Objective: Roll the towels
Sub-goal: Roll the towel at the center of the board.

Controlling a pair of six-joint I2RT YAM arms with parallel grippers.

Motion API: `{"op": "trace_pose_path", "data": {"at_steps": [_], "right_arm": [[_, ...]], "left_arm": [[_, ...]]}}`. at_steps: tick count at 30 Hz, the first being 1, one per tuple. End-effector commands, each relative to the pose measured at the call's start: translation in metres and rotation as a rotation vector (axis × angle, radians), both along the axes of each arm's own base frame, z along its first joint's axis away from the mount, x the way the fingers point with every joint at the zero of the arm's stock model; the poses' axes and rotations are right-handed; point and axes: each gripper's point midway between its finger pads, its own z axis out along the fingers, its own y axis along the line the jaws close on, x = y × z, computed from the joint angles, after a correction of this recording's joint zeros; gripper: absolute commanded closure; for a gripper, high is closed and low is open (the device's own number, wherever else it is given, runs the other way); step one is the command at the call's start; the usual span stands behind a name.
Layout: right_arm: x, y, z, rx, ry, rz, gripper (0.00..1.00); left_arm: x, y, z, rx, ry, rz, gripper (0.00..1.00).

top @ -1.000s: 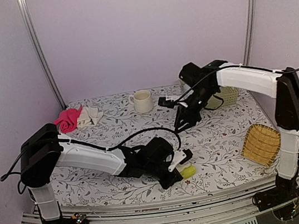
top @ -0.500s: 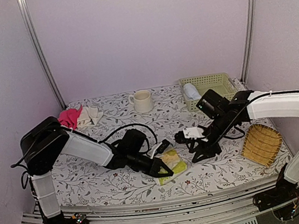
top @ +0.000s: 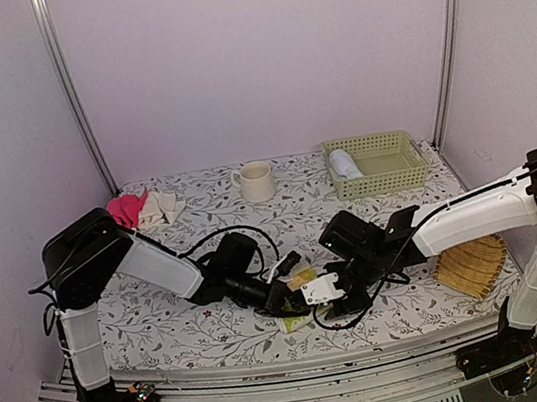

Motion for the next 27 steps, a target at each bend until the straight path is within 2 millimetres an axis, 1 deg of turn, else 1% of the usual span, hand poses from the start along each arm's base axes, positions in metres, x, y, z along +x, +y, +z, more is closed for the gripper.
{"op": "trace_pose_path", "data": {"at_steps": [1,5,7,10,11,13,15,17,19,21,22,24,25,26,27], "right_arm": [[0.007,0.008,-0.015,-0.016,-0.057,0.021,0.53],[0.020,0.008,-0.034,-0.049,-0.108,-0.005,0.54],[0.024,0.007,-0.047,-0.082,-0.127,-0.016,0.56],[0.021,0.000,-0.065,-0.141,-0.124,0.002,0.69],[0.019,-0.003,-0.069,-0.157,-0.115,0.010,0.73],[0.012,-0.010,-0.076,-0.190,-0.081,0.027,0.82],[0.002,-0.014,-0.077,-0.210,-0.029,0.044,0.89],[-0.010,-0.018,-0.071,-0.219,0.036,0.056,0.91],[-0.022,-0.021,-0.064,-0.230,0.105,0.069,0.92],[-0.033,-0.023,-0.059,-0.250,0.176,0.079,0.93],[-0.038,-0.024,-0.058,-0.264,0.212,0.082,0.93],[-0.046,-0.024,-0.056,-0.304,0.292,0.066,0.93],[-0.047,-0.022,-0.053,-0.316,0.328,0.054,0.93],[-0.051,-0.023,-0.054,-0.340,0.376,0.030,0.93],[-0.051,-0.017,-0.049,-0.337,0.408,0.024,0.93]], "left_arm": [[-0.008,0.017,-0.035,0.111,0.092,0.016,1.00],[-0.006,0.017,-0.037,0.109,0.096,0.012,1.00],[-0.005,0.017,-0.038,0.107,0.096,0.008,1.00],[0.005,0.022,-0.035,0.111,0.080,0.023,0.99],[0.010,0.024,-0.031,0.111,0.064,0.031,0.96],[0.021,0.031,-0.022,0.113,0.020,0.054,0.86],[0.030,0.040,-0.003,0.103,-0.061,0.088,0.78],[0.036,0.053,0.016,0.089,-0.149,0.134,0.71],[0.038,0.067,0.029,0.089,-0.238,0.188,0.66],[0.035,0.082,0.038,0.099,-0.317,0.239,0.64],[0.031,0.087,0.051,0.078,-0.368,0.259,0.64],[0.017,0.096,0.059,0.065,-0.426,0.259,0.64],[0.010,0.099,0.065,0.056,-0.461,0.264,0.64],[0.001,0.101,0.071,0.041,-0.504,0.264,0.64],[-0.009,0.103,0.077,0.028,-0.556,0.262,0.64]]}}
